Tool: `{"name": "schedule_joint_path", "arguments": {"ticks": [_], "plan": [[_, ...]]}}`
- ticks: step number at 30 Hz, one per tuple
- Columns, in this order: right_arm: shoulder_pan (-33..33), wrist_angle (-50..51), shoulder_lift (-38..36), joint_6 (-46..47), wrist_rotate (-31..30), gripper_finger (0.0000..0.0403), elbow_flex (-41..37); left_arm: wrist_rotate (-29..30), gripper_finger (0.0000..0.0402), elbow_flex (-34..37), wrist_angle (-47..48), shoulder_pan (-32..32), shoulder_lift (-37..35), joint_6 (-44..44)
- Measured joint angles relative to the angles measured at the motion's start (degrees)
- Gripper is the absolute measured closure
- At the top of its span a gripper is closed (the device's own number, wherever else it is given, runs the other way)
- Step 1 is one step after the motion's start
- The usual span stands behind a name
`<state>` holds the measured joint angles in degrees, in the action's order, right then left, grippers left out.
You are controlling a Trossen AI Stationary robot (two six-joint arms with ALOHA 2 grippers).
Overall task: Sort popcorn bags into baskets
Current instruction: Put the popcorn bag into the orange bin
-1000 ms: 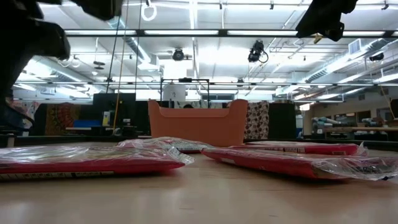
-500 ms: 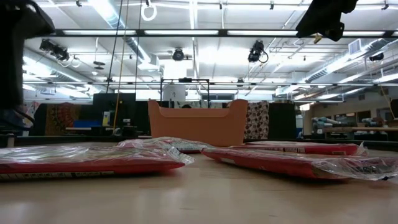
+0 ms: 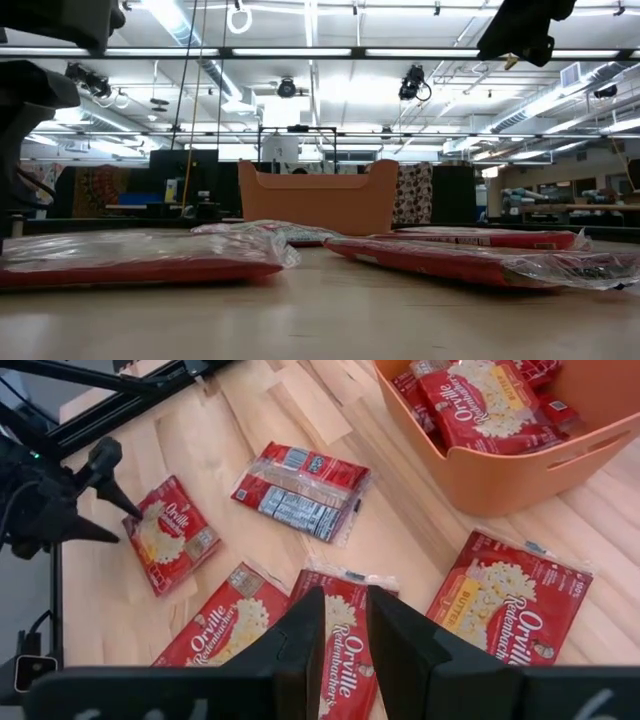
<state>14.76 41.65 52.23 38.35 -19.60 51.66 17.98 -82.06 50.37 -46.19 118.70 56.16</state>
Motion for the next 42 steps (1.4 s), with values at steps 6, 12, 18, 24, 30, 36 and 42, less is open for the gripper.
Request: {"name": "schedule_joint_path", "arguments": {"ticks": [6,12,18,24,30,36,42], "plan": [[0.0,-0.1,0.0,0.4,0.2,0.0321,0.0,0.1,0.0225,0.0,1.3,0.0,0.1,0.0],[0.0,-0.1,0.0,0.4,0.2,0.0321,0.0,0.1,0.0324,0.0,2.5,-0.3,0.2,0.1],[0.0,-0.1,0.0,-0.2,0.2,0.0321,0.0,-0.2,0.0392,0.0,2.6,-0.2,0.1,2.4],[0.0,-0.1,0.0,-1.7,-0.3,0.0321,0.0,-1.5,0.0398,0.0,3.1,-0.1,-2.6,5.1],[-0.3,-2.1,0.1,-3.3,-0.1,0.0321,0.0,1.2,0.0399,0.0,4.1,0.1,-8.1,6.2],[0.2,-13.1,4.8,-12.8,4.7,0.0321,0.0,2.0,0.04,0.0,4.7,0.8,-9.7,4.6],[2.4,-24.2,14.3,-25.1,9.3,0.0316,0.0,1.7,0.04,0.0,4.6,1.6,-9.7,3.6]]}}
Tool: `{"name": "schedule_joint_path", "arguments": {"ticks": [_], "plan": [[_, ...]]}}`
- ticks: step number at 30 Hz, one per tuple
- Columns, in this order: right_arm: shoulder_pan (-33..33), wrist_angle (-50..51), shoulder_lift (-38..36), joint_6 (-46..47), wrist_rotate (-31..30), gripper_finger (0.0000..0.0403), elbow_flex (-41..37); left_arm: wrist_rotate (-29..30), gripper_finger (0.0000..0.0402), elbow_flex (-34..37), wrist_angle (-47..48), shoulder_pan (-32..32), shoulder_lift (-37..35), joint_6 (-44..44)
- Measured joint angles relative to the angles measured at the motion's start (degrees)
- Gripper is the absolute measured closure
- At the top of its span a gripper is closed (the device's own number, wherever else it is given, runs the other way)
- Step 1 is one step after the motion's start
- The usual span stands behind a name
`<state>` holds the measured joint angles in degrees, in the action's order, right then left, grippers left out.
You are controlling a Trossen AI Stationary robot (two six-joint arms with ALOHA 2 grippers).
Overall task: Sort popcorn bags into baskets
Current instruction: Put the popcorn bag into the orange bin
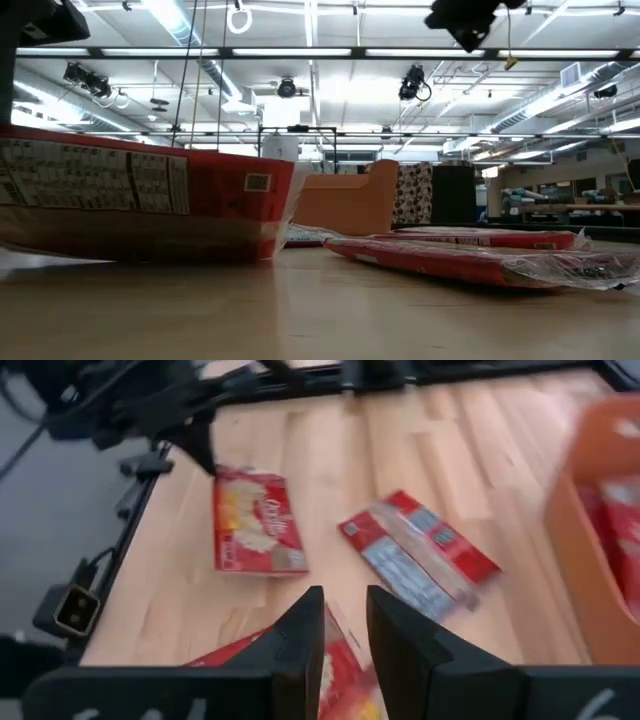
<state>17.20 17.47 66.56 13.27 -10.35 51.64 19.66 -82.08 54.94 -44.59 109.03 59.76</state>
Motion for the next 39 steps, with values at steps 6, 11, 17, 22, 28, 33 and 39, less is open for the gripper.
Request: {"name": "schedule_joint_path", "arguments": {"ticks": [6,11,17,22,28,33,39], "plan": [[0.5,-8.9,8.3,-4.2,4.2,0.0271,0.0,0.1,0.0401,0.0,-0.2,0.2,0.0,1.3],[0.5,-13.6,14.1,-4.5,5.5,0.02,0.0,1.2,0.0401,0.0,-0.4,0.1,-0.7,4.1],[0.7,-19.2,21.1,-6.6,5.5,0.0125,0.0,3.0,0.0401,0.0,-0.9,0.8,-1.7,4.3],[2.2,-25.5,26.6,-13.1,5.7,0.0114,0.0,3.3,0.0401,0.0,-0.8,1.8,-1.9,4.3],[3.7,-34.2,31.8,-19.6,5.8,0.0133,0.0,3.3,0.0401,0.0,-1.0,3.2,-1.9,4.6],[3.7,-38.1,35.3,-21.0,5.9,0.015,0.0,4.1,0.0401,0.0,-1.3,4.4,-1.9,5.5],[3.4,-39.9,38.6,-21.0,5.9,0.0169,0.0,5.3,0.0401,0.0,-3.3,5.4,-1.9,5.6]]}}
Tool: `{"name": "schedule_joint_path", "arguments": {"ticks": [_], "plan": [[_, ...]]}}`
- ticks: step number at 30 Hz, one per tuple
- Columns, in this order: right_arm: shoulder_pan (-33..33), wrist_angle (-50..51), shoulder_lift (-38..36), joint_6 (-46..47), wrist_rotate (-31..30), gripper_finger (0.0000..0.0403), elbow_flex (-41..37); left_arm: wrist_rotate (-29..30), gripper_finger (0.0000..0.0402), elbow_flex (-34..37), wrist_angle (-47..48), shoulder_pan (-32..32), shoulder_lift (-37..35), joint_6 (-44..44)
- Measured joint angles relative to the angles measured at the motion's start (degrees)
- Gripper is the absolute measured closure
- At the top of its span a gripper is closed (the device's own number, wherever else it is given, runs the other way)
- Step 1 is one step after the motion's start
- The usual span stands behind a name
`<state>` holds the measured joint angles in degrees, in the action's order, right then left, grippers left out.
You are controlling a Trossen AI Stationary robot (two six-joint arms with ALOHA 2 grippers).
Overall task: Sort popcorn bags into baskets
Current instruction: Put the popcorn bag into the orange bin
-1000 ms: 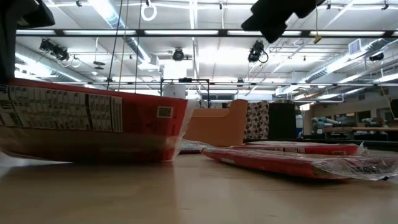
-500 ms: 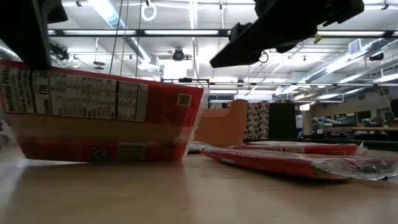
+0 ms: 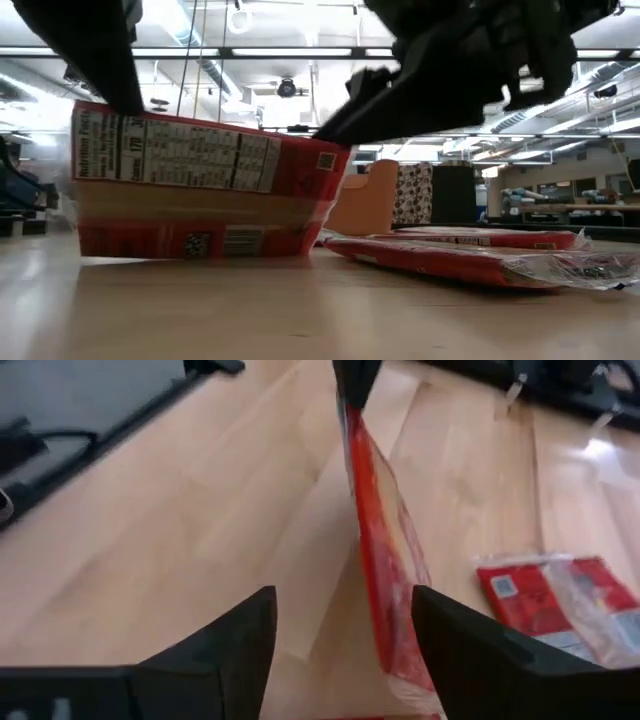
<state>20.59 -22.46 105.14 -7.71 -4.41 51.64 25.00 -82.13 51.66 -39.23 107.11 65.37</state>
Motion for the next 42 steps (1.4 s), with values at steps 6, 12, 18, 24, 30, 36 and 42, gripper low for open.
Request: {"name": "schedule_joint_path", "arguments": {"ticks": [6,12,18,24,30,36,42], "plan": [[-1.0,0.2,1.7,0.2,-2.3,0.0229,0.0,0.9,0.0401,0.0,-1.3,0.9,0.0,-0.5],[-3.0,-0.1,1.7,0.2,-2.4,0.0322,0.0,3.0,0.039,0.0,-4.7,1.5,0.0,-2.4],[-4.2,0.5,1.3,0.3,-0.6,0.0393,0.0,2.0,0.0348,0.0,-5.6,2.2,-0.3,-4.5],[-5.2,4.1,-4.1,-2.8,-3.7,0.0384,0.0,3.9,0.0295,0.0,-1.9,2.4,-6.3,-4.9],[-9.4,10.8,-13.9,-11.4,-9.2,0.0395,0.0,11.5,0.0285,0.0,-0.6,2.5,-15.3,-9.2],[-15.8,16.6,-23.4,-16.6,-19.2,0.0386,0.0,21.6,0.0285,0.0,3.6,2.6,-19.7,-10.5],[-23.8,21.3,-26.7,-16.7,-19.8,0.0392,0.0,24.0,0.0285,0.0,6.2,3.3,-18.9,-10.5]]}}
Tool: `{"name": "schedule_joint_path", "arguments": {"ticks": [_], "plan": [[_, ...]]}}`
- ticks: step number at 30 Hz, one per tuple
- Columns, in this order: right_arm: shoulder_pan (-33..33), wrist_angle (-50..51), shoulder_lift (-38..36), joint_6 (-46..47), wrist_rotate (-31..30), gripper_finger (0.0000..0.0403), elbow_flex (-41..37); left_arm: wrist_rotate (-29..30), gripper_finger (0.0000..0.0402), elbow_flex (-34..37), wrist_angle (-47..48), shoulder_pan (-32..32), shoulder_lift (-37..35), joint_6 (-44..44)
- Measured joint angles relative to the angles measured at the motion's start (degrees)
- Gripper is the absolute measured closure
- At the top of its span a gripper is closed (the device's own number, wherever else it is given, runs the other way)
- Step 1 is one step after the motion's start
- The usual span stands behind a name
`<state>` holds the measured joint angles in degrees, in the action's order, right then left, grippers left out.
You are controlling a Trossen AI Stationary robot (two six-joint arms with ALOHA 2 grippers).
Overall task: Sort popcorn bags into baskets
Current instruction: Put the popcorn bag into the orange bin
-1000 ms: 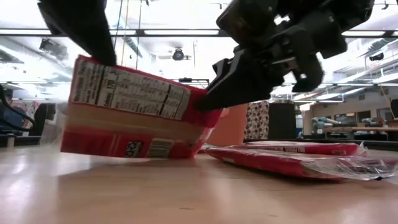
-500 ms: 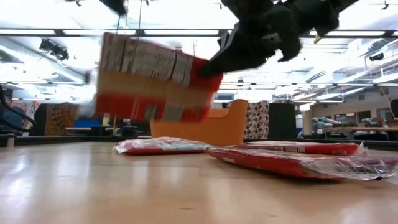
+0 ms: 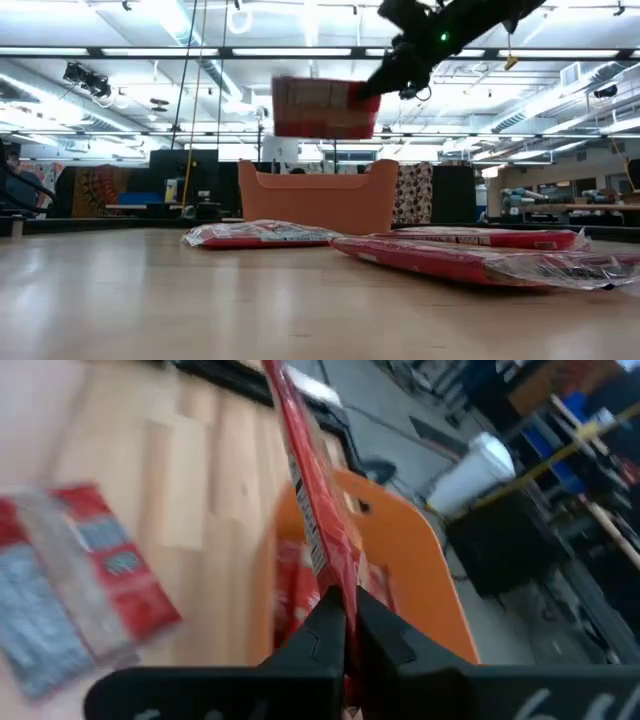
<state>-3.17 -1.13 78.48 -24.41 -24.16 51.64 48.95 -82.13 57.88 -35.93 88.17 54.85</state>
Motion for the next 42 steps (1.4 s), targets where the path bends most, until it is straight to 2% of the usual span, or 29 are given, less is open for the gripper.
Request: {"name": "schedule_joint_path", "arguments": {"ticks": [6,13,18,23,29,34,42], "plan": [[-5.5,0.7,2.3,-1.7,3.0,0.0388,0.6,-0.1,0.0285,0.0,0.2,1.2,0.3,0.0],[-10.7,3.6,13.1,-4.3,1.3,0.0388,10.6,-0.6,0.0285,0.0,6.1,3.2,0.3,-0.1],[-14.0,7.0,20.4,-4.4,1.8,0.0375,18.0,-5.7,0.0285,0.0,9.4,6.3,0.3,-0.4],[-15.3,14.1,22.9,-2.5,6.0,0.0336,23.0,-11.8,0.0285,0.0,9.9,9.0,0.3,-4.3],[-14.7,22.7,20.4,1.2,6.3,0.0289,25.3,-12.9,0.0285,0.0,9.5,9.5,0.3,-5.0],[-13.8,29.0,14.1,9.2,6.9,0.0278,26.1,-15.8,0.0285,0.0,5.9,9.5,0.3,-5.9],[-11.8,35.7,4.2,24.5,19.9,0.0279,26.1,-17.3,0.0285,0.0,-3.6,11.2,2.4,-11.7]]}}
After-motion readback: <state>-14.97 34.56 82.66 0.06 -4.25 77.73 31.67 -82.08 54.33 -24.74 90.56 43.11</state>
